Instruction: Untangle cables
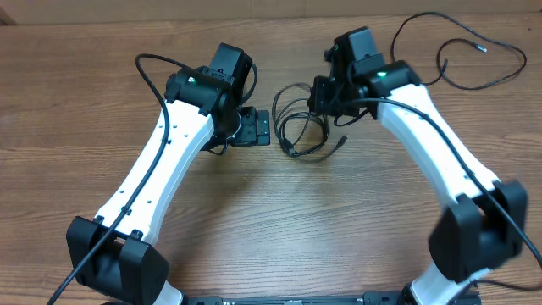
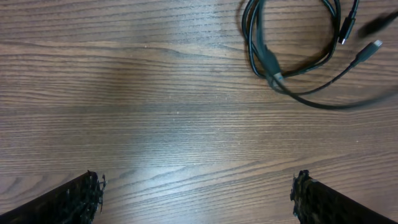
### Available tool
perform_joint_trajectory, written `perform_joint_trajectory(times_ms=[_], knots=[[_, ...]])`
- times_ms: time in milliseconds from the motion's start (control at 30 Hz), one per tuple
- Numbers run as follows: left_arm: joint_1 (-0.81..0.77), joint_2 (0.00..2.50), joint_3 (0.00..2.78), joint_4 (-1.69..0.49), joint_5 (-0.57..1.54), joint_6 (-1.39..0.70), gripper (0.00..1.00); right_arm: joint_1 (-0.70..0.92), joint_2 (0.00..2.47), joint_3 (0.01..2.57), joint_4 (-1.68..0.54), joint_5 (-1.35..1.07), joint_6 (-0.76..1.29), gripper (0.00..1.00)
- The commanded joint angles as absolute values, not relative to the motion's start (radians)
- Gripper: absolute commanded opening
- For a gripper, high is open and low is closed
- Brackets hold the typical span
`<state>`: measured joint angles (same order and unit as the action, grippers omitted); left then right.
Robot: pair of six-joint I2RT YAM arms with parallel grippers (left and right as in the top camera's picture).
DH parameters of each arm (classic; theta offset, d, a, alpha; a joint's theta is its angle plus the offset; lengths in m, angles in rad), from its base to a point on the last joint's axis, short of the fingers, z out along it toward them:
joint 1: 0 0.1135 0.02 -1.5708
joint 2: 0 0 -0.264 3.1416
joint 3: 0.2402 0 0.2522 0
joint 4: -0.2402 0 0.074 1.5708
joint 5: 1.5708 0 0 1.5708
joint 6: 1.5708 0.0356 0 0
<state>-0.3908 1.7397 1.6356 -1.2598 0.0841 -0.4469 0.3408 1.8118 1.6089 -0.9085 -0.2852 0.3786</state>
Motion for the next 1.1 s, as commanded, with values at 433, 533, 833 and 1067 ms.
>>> perform_joint_trajectory(times_ms=[433, 533, 833, 1067], knots=[[-0.393, 1.747, 1.636, -1.256, 0.071, -0.461, 1.0, 0.291, 1.671, 1.632, -0.928, -0.326, 0.364, 0.04], [-0.393, 1.747, 1.636, -1.256, 0.073, -0.461, 1.0, 0.234, 1.624, 1.632, -0.941, -0.289, 0.374, 0.04], [-0.393, 1.747, 1.636, -1.251, 0.078, -0.461, 1.0, -0.013, 1.577, 1.631, -1.099, -0.222, 0.419, 0.04], [-0.393, 1.747, 1.636, -1.232, 0.078, -0.461, 0.99, -0.102, 1.578, 1.629, -1.245, -0.147, 0.413, 0.04]])
